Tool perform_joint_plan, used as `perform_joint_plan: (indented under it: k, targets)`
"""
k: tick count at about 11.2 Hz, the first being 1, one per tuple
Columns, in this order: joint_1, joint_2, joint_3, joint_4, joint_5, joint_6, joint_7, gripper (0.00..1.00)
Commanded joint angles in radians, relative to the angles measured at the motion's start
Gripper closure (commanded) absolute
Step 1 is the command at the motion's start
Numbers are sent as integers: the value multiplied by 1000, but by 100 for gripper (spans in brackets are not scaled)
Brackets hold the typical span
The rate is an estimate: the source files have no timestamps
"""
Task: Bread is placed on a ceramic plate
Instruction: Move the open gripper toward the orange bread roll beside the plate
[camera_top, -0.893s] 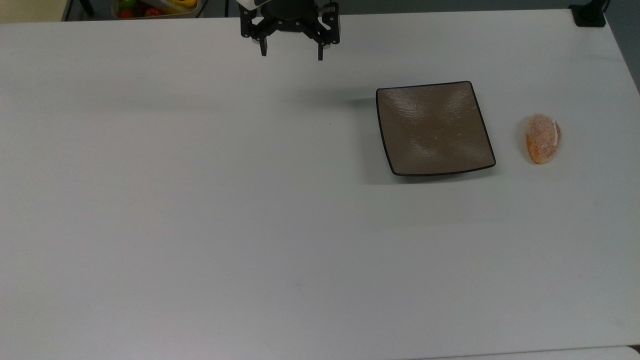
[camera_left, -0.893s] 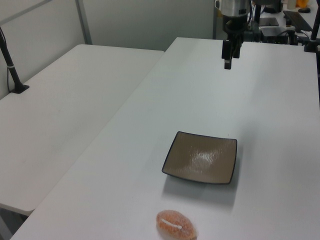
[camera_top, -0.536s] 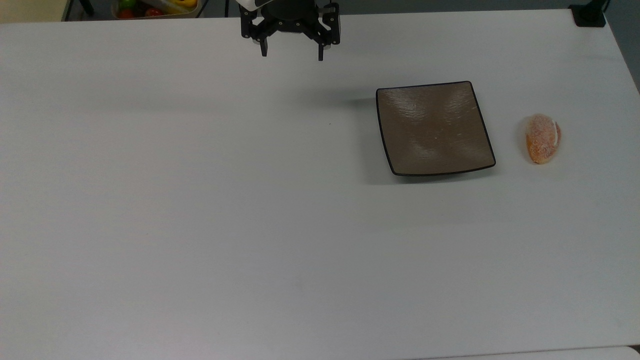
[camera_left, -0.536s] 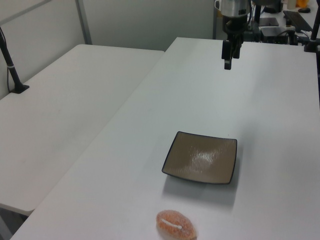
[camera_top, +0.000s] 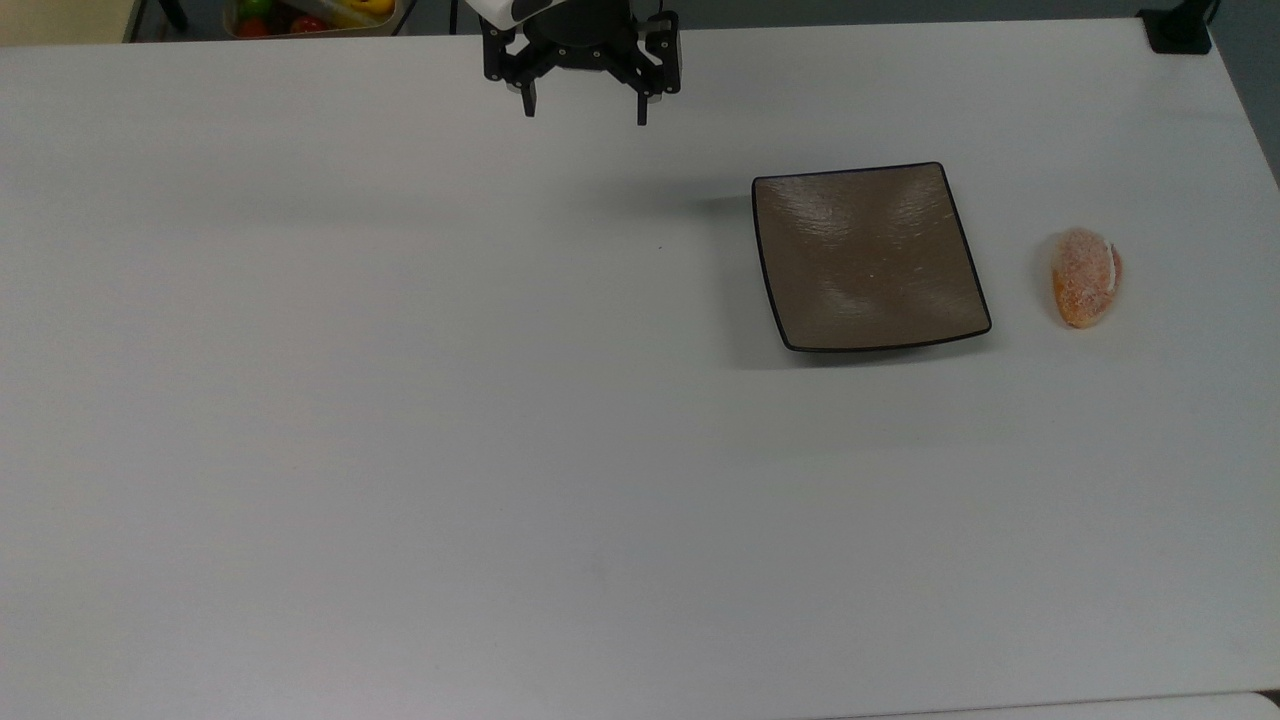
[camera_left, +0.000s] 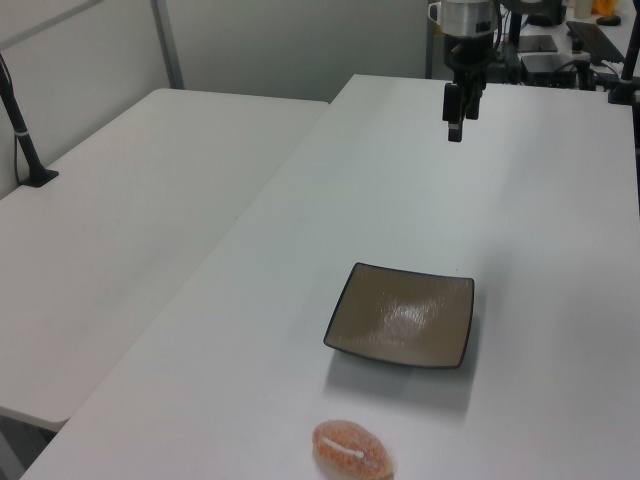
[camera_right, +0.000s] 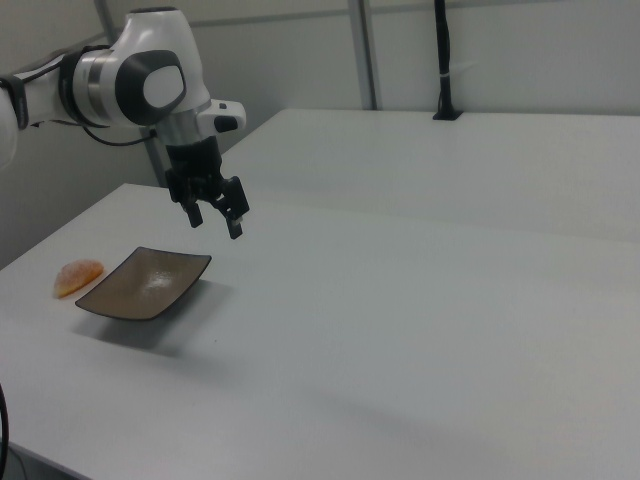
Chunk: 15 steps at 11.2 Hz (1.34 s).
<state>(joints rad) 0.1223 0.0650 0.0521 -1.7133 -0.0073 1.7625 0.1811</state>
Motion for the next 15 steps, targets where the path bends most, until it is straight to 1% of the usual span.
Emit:
perform_joint_plan:
  k: [1,2,4,5,6,7,9,11,12,13,15]
  targets:
    - [16,-10,0,-14,4,31,4,0]
    - [17,-8,6,0,6,29,26,0]
    - [57,-10,9,20,23,32,66,0]
    - [62,-8,11,40,35,31,89,0]
    - [74,-8,24,43,67,34,119,0]
    - [76,-7,47,55,76,34,141,0]
    - [74,2,128,64,81,67,207,0]
    - [74,45,219,69,70,122,293,0]
    - [79,82,257,69,66,161,311,0]
    - [114,114,265,69,63,196,328,0]
    - [199,168,265,70,61,312,372,0]
